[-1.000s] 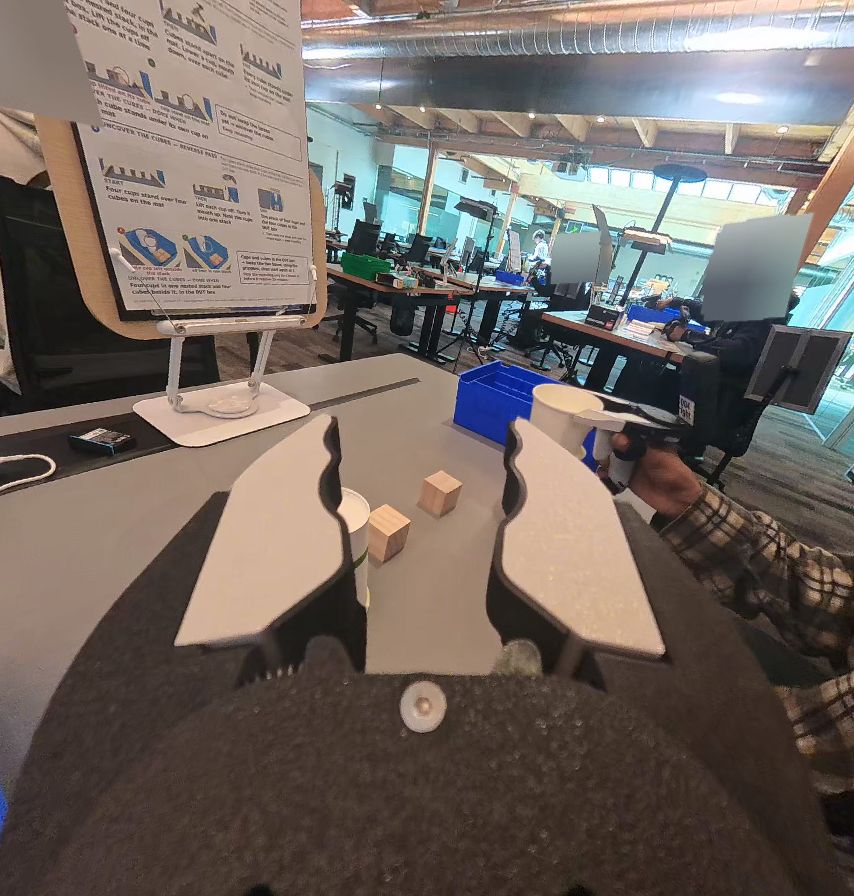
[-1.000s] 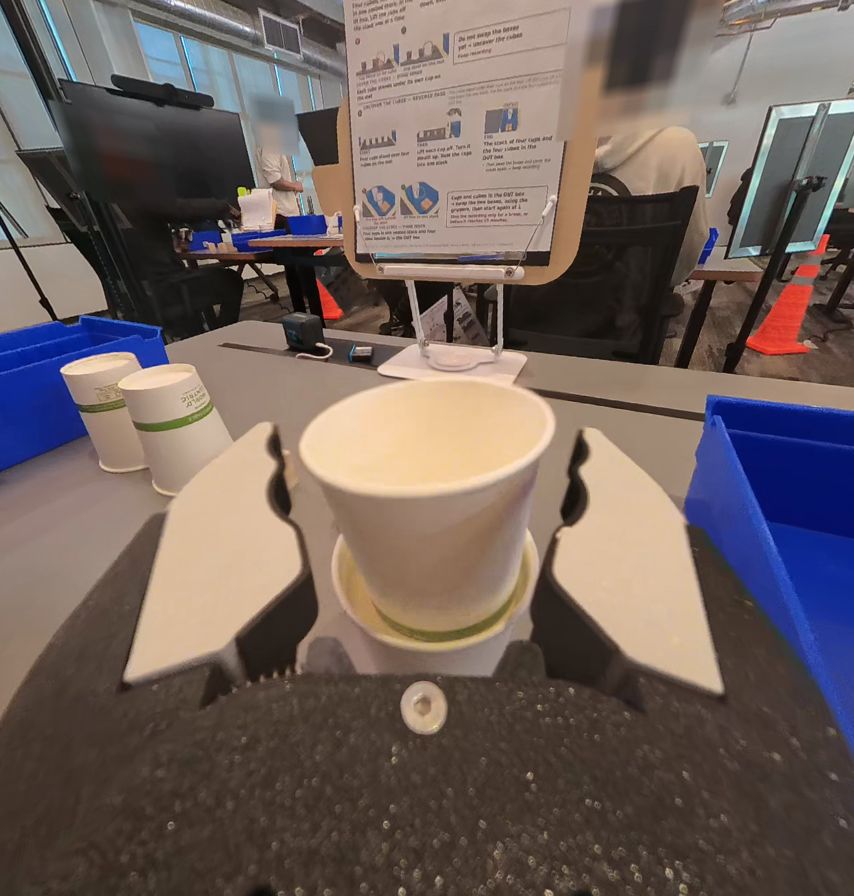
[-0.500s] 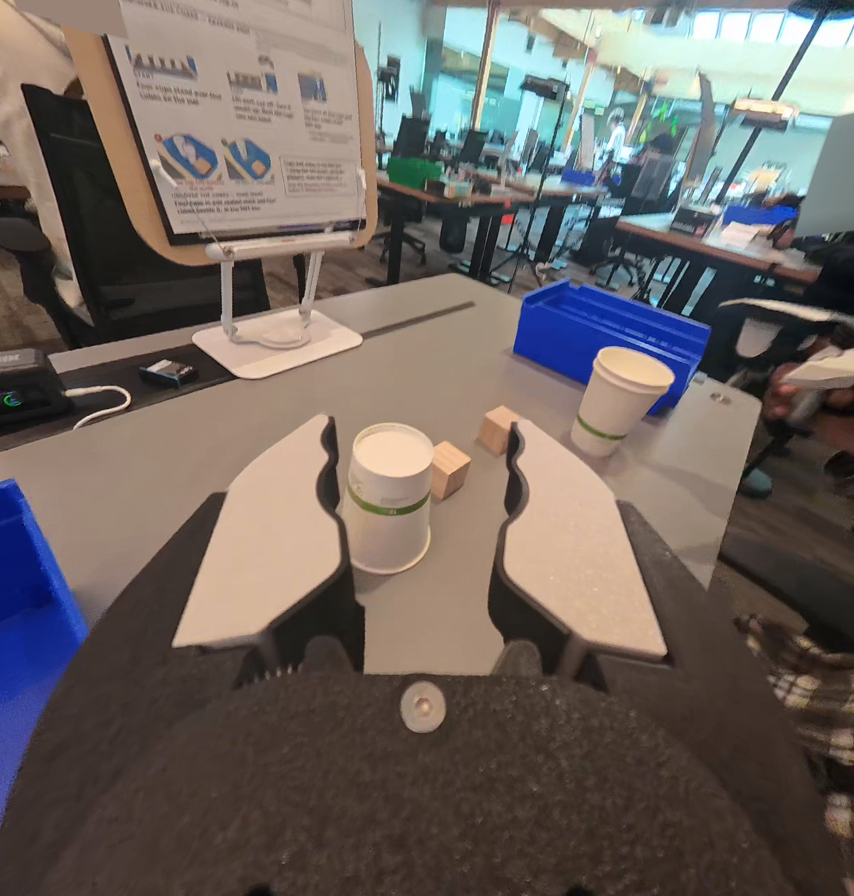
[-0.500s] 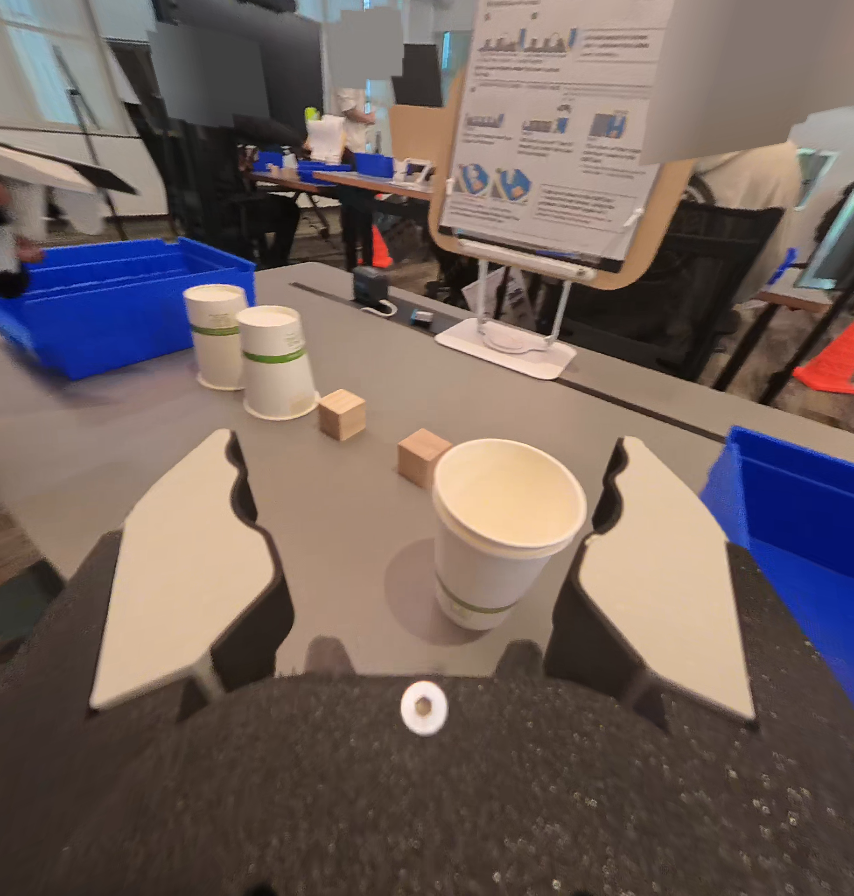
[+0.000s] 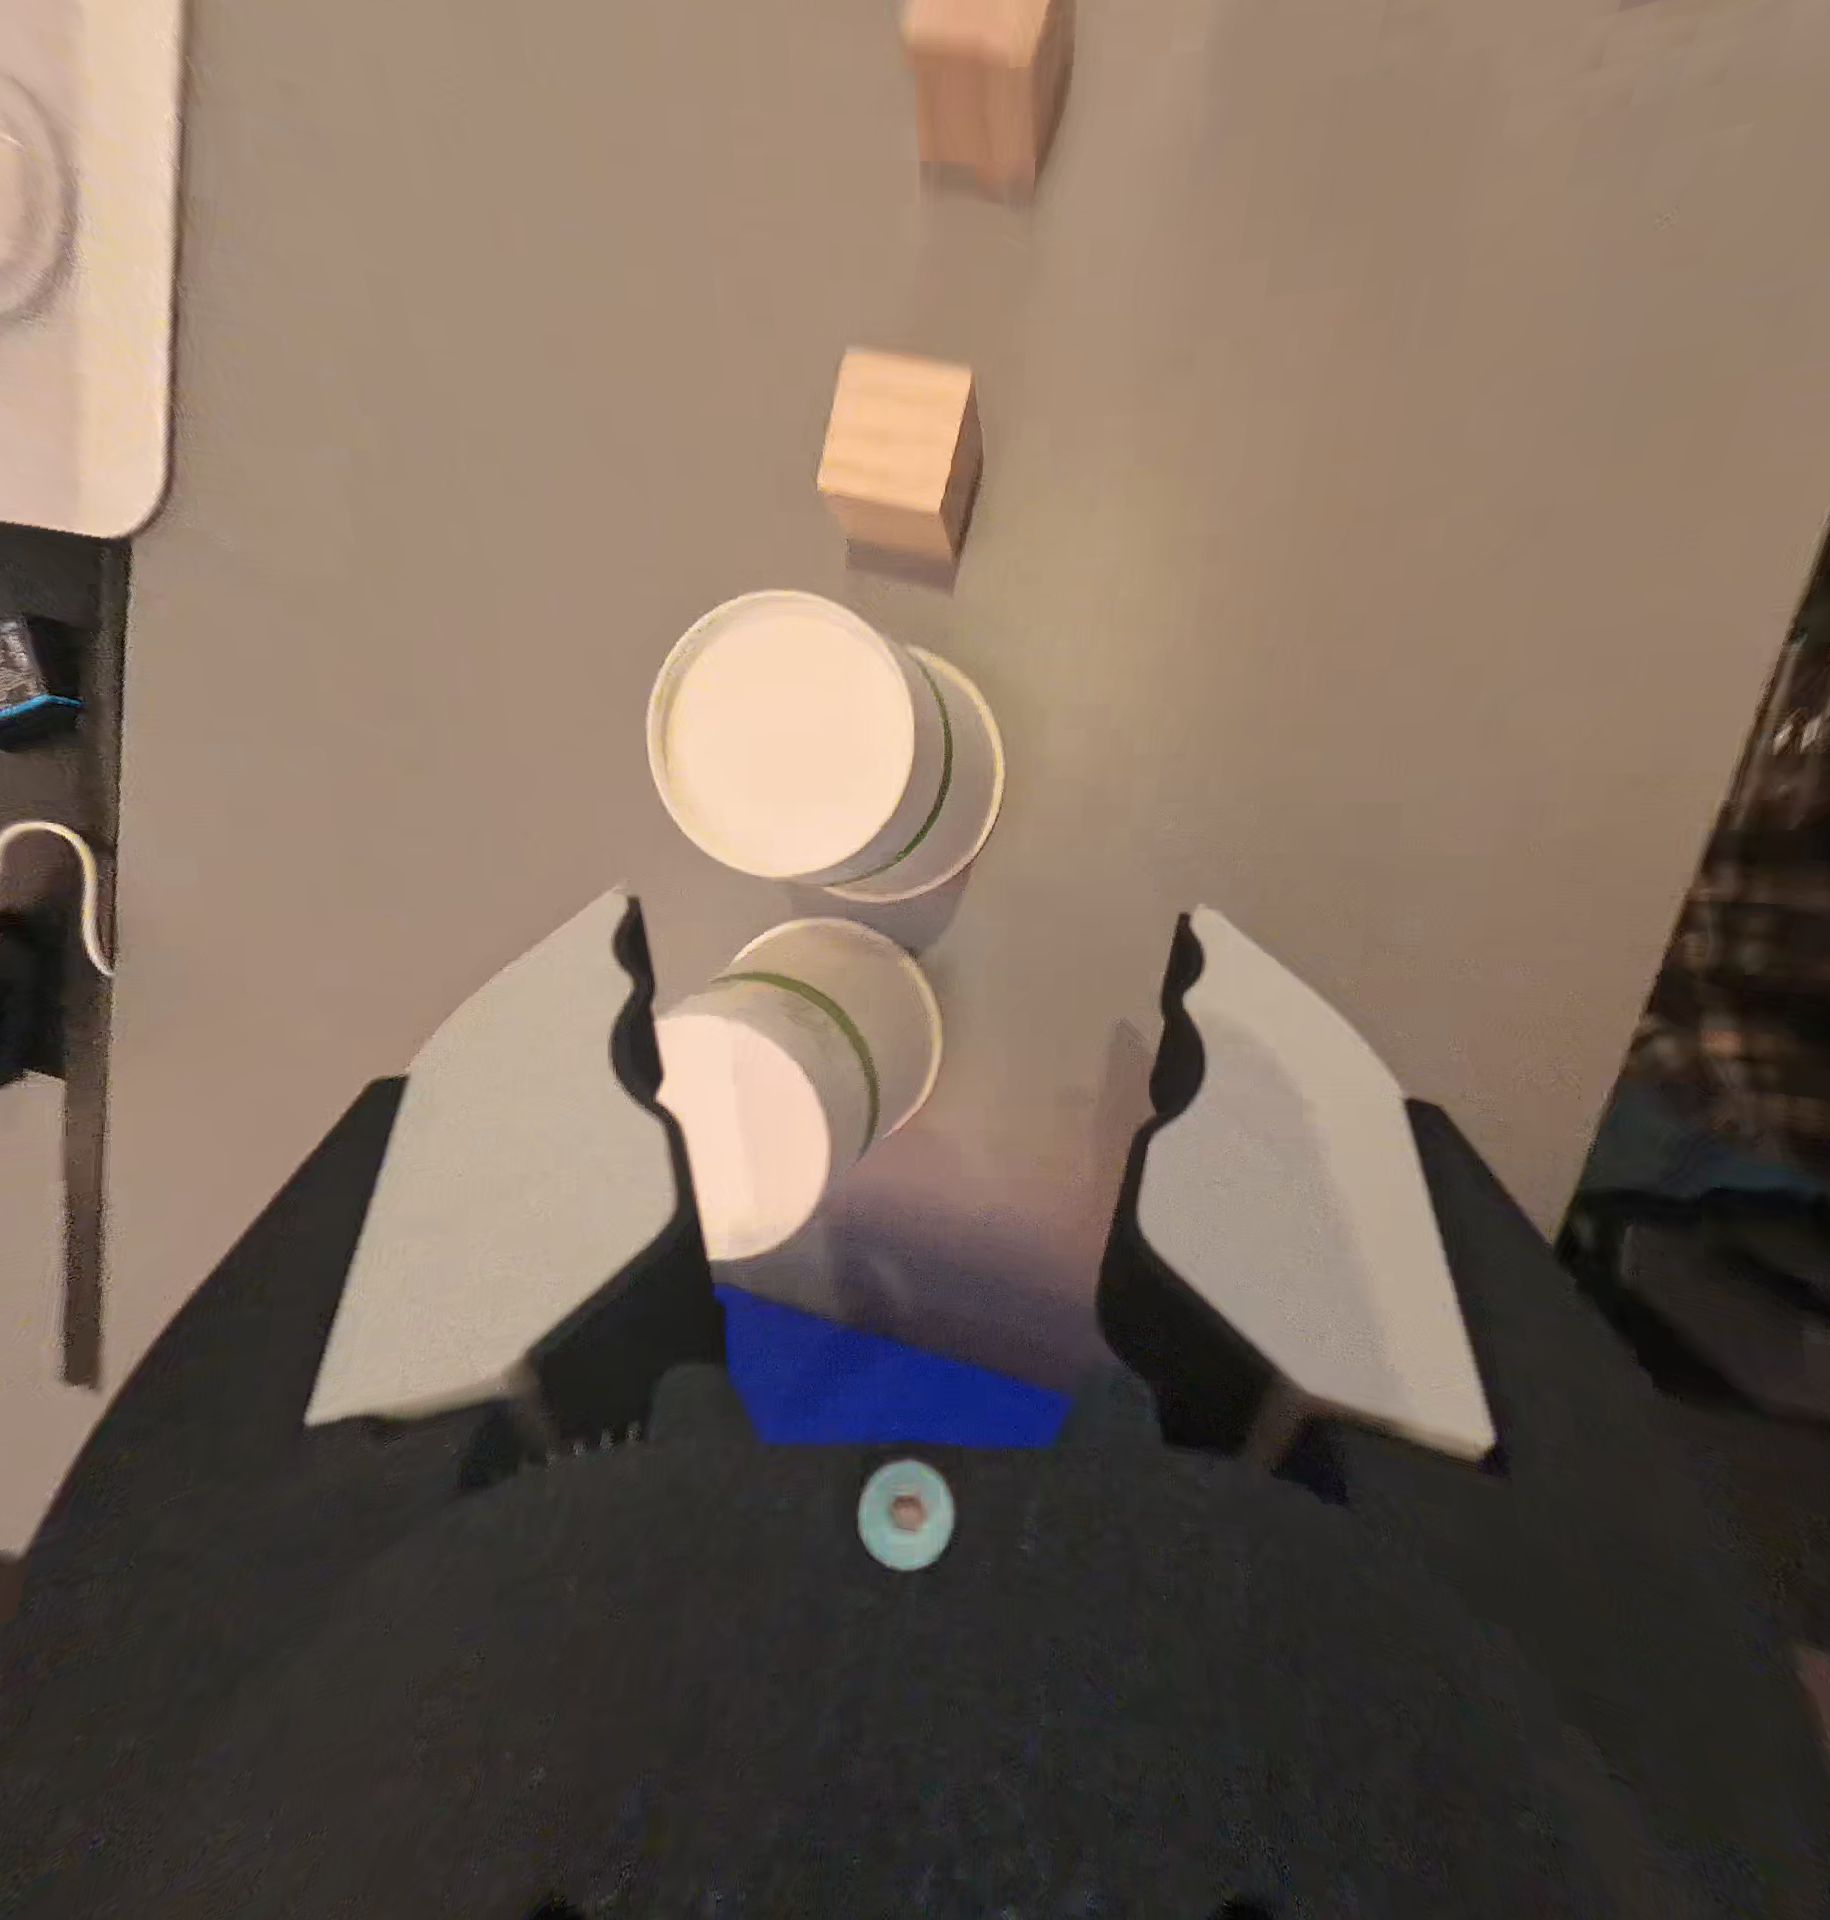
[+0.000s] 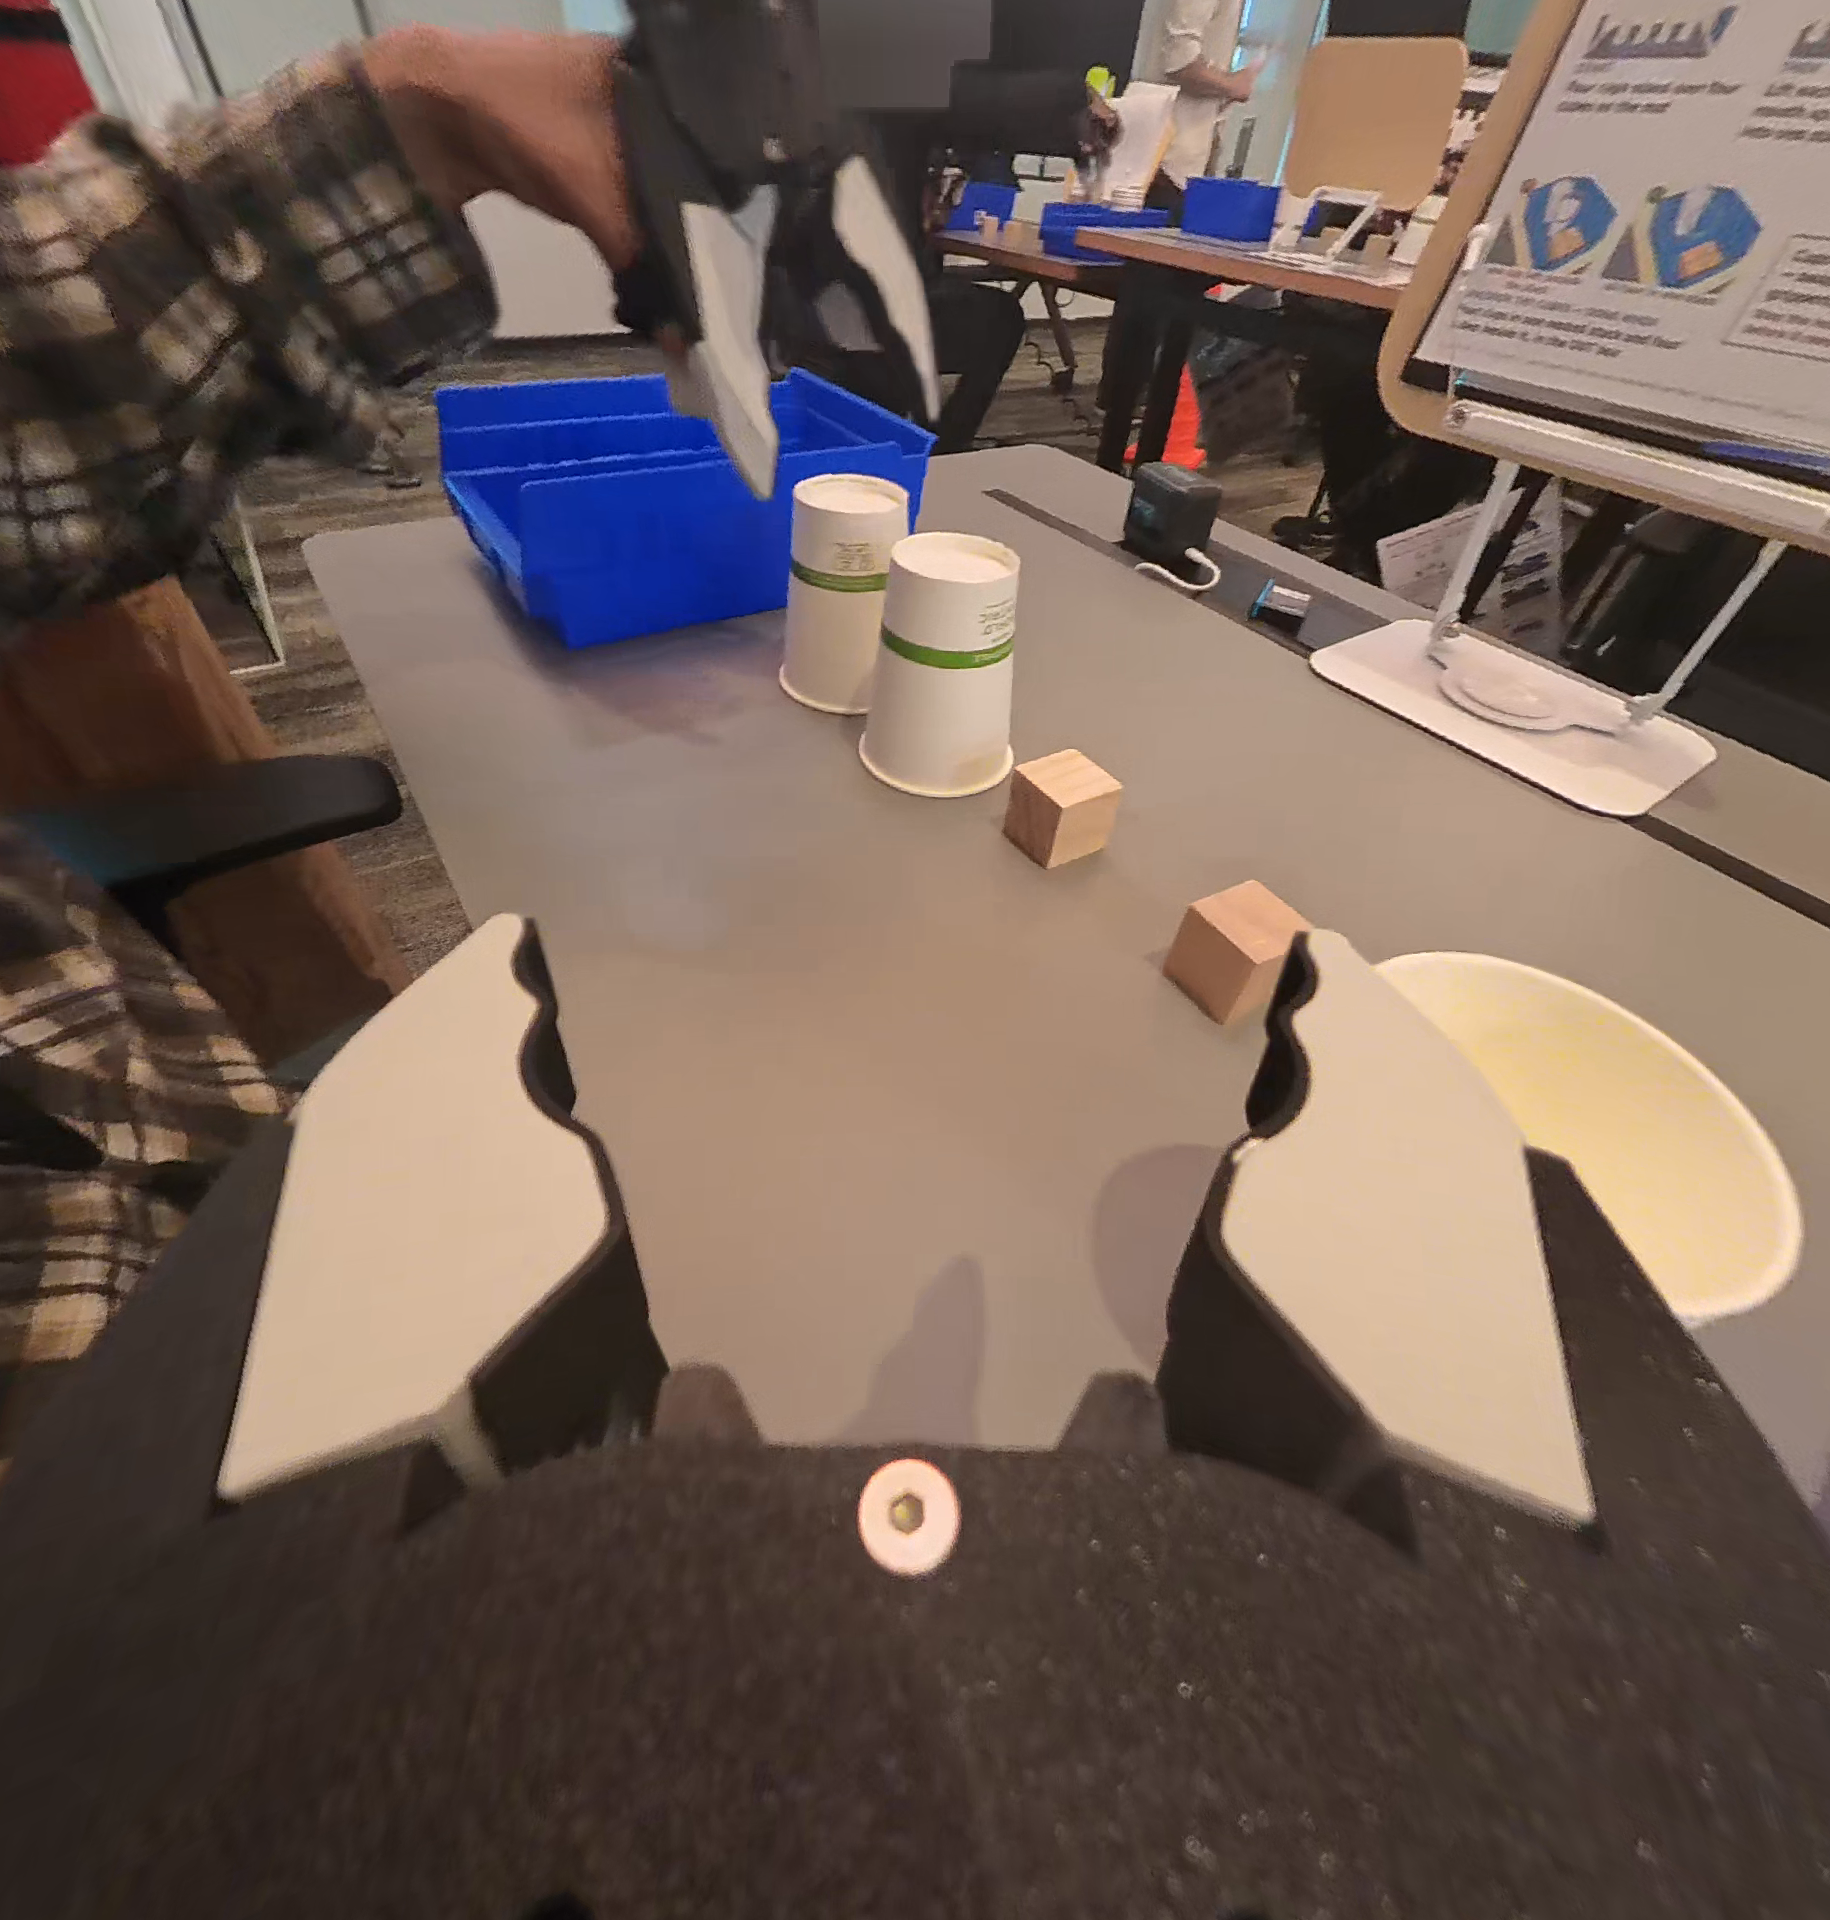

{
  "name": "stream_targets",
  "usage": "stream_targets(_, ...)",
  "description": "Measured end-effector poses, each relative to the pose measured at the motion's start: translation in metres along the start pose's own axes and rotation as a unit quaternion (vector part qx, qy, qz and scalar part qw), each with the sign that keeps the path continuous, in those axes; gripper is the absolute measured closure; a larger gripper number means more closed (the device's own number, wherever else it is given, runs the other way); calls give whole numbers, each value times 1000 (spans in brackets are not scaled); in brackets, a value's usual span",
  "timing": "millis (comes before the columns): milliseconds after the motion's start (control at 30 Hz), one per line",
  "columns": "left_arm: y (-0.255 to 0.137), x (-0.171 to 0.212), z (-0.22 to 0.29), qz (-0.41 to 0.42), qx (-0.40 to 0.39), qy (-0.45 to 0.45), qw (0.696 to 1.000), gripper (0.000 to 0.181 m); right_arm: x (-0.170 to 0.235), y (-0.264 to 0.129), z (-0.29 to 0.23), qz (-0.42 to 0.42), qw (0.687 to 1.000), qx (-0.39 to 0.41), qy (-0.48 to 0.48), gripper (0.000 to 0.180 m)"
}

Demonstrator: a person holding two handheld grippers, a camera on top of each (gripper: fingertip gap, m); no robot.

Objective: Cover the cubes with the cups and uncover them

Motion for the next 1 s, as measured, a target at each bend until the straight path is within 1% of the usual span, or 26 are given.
stream_targets(67, 12, -7, -5, -41, 8, 19, 999, 82, 3, 0, -5, -5, 1000, -9, -6, 53)
stream_targets(233, 36, -21, -18, -82, 34, 36, 995, 71, 11, -2, -9, -17, 1000, -17, -9, 54)
stream_targets(467, 62, -18, -30, -135, 31, 39, 990, 67, 13, -2, -9, -17, 999, -29, -11, 58)
stream_targets(667, 85, -9, -29, -184, 43, 34, 981, 66, 16, 4, -13, -25, 999, -44, -18, 59)
stream_targets(800, 99, -6, -27, -197, 59, 27, 978, 71, 16, 5, -14, -28, 998, -44, -23, 61)
stream_targets(833, 101, -6, -26, -198, 65, 24, 978, 74, 16, 5, -14, -26, 998, -44, -23, 63)
stream_targets(900, 104, -6, -25, -198, 72, 18, 977, 88, 15, 3, -14, -22, 999, -43, -20, 67)
stream_targets(1000, 102, -6, -26, -199, 82, 7, 977, 88, 15, 2, -12, -16, 999, -39, -14, 68)
Point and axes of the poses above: each gripper's, where its closed fingertips meet, y out along the fingers, x out of its underside, z = x × y across the jaws, the point moved 5 cm from there along -y, back along the fingers, and after that the axes turned 5 degrees about -y, right-handed, at the moved point
